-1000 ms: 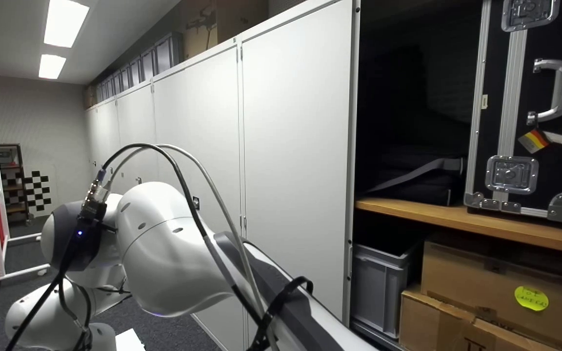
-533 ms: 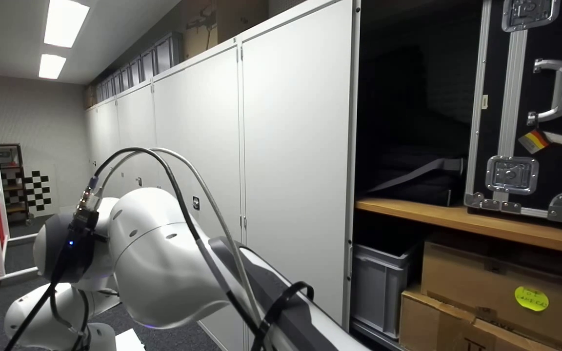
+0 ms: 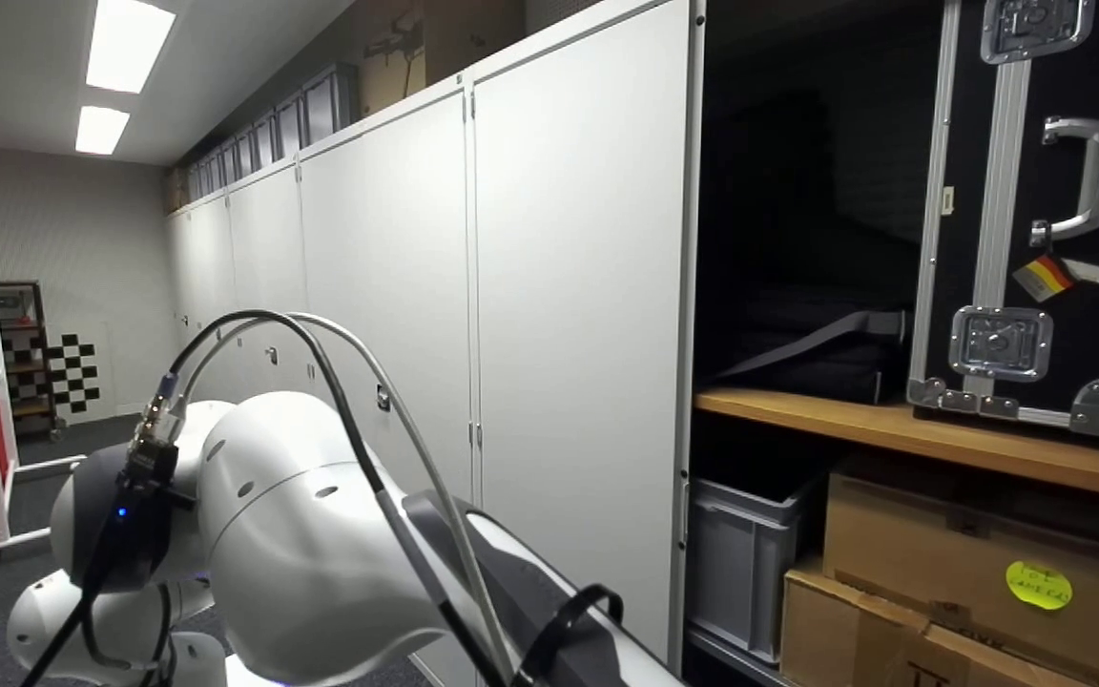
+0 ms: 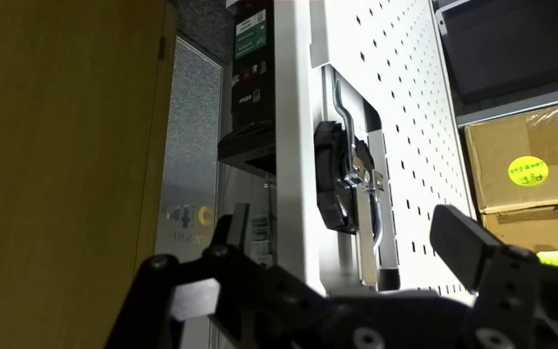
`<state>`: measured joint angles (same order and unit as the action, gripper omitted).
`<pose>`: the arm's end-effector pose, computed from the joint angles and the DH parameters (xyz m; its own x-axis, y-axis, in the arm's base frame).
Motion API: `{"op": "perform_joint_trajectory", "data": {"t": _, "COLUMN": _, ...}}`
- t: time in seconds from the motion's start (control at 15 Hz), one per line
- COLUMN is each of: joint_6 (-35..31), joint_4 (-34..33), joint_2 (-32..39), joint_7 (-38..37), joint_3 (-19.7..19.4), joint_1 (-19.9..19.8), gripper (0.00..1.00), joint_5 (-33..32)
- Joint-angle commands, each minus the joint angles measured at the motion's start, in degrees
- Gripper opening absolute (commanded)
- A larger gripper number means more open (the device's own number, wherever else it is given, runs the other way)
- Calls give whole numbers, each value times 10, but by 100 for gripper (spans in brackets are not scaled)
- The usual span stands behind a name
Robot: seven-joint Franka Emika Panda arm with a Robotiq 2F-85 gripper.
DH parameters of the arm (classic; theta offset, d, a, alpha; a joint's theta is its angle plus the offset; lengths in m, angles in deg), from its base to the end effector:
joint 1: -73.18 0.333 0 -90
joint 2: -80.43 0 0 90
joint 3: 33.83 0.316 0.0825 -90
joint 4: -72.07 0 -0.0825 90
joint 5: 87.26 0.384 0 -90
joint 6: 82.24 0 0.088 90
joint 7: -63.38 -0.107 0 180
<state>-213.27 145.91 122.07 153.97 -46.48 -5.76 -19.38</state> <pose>0.0466 -0.7721 0.3630 0.5113 -0.3666 0.7773 -0.5884 -0.8086 0.0057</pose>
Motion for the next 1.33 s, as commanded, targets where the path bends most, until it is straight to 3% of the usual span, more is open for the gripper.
{"op": "perform_joint_trajectory", "data": {"t": 0.0, "joint_6": 28, "joint_4": -62, "joint_2": 33, "joint_7": -26, "joint_3": 18, "joint_1": -24, "gripper": 100, "joint_5": -22}}
{"op": "perform_joint_trajectory", "data": {"t": 0.73, "joint_6": 51, "joint_4": -154, "joint_2": 86, "joint_7": -71, "joint_3": 64, "joint_1": -50, "gripper": 100, "joint_5": -63}}
{"op": "perform_joint_trajectory", "data": {"t": 1.27, "joint_6": 93, "joint_4": -135, "joint_2": 74, "joint_7": -62, "joint_3": 84, "joint_1": -53, "gripper": 100, "joint_5": -72}}
